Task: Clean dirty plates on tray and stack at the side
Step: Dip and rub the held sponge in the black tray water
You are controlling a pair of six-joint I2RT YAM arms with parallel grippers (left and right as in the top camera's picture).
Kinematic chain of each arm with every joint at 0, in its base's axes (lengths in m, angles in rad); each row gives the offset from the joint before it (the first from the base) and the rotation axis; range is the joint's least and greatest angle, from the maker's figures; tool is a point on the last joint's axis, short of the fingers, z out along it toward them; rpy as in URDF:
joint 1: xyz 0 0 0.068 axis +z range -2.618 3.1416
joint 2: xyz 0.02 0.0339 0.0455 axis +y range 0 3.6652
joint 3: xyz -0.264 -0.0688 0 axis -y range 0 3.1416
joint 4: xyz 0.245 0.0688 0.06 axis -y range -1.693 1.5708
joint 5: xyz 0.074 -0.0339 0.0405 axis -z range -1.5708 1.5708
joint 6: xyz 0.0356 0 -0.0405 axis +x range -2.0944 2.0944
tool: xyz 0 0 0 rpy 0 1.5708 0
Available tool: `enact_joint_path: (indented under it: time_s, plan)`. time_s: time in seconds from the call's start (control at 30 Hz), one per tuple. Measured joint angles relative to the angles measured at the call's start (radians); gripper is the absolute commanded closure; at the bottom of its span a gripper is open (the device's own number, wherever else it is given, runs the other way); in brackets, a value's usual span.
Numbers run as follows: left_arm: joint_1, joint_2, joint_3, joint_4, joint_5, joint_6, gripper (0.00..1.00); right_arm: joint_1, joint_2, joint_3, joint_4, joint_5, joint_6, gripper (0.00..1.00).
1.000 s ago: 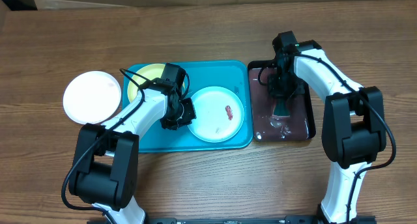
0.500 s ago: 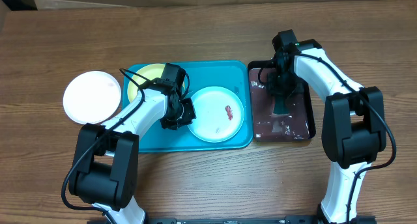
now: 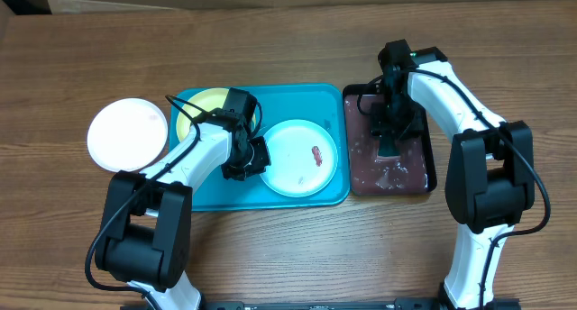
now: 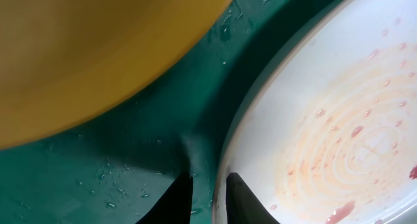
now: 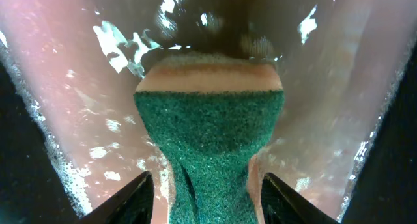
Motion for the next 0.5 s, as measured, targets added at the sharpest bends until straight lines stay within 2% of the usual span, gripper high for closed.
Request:
enact_joint_path:
  time_s: [0.3,0.5]
  plan:
    - [0.0,0.0,0.0,-0.006,0.0,0.0,0.8,0.0,0.0,-0.019,0.023,-0.001,0.0,0.47]
    - [0.0,0.0,0.0,-0.006,0.0,0.0,0.79,0.0,0.0,-0.04,0.031,-0.001,0.003,0.57]
